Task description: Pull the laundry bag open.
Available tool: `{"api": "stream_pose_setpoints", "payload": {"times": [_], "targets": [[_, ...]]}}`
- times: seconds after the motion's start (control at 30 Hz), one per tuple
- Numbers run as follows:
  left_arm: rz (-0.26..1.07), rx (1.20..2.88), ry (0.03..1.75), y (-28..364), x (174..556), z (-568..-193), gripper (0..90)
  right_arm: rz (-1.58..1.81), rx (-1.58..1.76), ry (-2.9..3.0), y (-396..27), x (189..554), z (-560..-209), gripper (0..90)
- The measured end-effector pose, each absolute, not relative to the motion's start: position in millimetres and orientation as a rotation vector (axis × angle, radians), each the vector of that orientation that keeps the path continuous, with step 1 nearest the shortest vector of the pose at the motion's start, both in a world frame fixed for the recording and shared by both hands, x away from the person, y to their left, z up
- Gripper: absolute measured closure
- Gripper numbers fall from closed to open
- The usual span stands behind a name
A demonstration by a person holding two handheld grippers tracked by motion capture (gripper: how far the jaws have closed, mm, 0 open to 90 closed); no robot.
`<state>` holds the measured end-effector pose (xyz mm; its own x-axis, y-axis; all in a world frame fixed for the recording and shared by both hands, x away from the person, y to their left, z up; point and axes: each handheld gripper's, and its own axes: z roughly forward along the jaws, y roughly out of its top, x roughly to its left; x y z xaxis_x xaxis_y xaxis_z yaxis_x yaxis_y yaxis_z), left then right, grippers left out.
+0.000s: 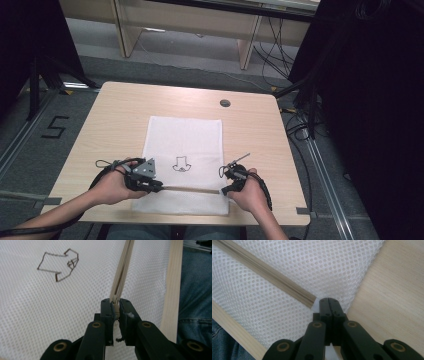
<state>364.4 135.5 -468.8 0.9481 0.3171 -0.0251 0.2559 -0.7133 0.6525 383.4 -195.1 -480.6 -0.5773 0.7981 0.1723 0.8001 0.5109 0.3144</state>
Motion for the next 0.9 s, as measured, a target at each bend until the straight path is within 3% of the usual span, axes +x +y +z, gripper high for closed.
{"api": "stream_pose_setpoints", "payload": {"times": [0.9], "targets": [[0.147, 2.445, 0.458, 165, 365, -472, 81.4, -0.554, -1.423, -2.730, -195, 384, -480, 90.0]]}}
